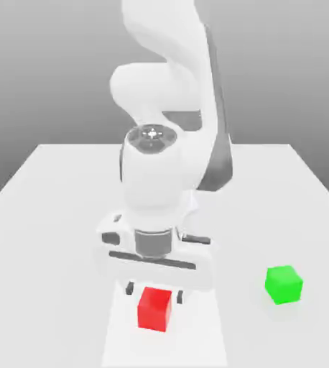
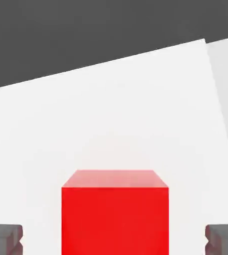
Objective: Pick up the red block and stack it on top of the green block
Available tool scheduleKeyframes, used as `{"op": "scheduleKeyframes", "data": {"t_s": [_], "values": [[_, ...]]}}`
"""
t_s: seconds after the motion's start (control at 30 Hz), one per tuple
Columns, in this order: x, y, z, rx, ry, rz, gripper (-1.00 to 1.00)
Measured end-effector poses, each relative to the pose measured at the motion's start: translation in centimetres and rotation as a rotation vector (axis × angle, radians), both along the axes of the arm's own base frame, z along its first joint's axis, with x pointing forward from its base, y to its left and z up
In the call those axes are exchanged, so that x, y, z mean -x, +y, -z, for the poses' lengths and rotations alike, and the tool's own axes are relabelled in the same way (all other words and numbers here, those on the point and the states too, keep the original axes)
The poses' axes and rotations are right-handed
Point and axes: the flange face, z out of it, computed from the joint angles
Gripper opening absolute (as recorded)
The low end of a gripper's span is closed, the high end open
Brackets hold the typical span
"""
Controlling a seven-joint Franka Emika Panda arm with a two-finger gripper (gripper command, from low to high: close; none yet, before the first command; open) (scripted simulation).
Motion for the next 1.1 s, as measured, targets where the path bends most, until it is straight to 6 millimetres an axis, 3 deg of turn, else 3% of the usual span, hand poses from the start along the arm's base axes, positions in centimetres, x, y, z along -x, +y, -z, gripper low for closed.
{"op": "scheduleKeyframes", "data": {"t_s": [0.23, 0.43, 0.63, 0.83, 0.9, 1.03, 1.07, 1.1], "values": [[0.0, 0.0, 0.1, 0.0, 0.0, 0.0, -1.0], [0.0, 0.4, -5.4, 0.0, 0.0, -0.012, -1.0], [1.6, 12.7, -7.8, -0.005, -0.001, -0.416, -1.0], [6.9, 23.8, -9.5, -0.002, 0.0, -0.835, -1.0], [7.7, 25.2, -8.8, 0.0, 0.0, -0.896, -1.0], [7.7, 25.2, -4.9, 0.002, 0.0, -0.904, -1.0], [7.8, 25.2, -3.9, 0.001, 0.0, -0.905, 1.0], [7.8, 25.2, -3.9, 0.001, 0.0, -0.905, 1.0]]}}
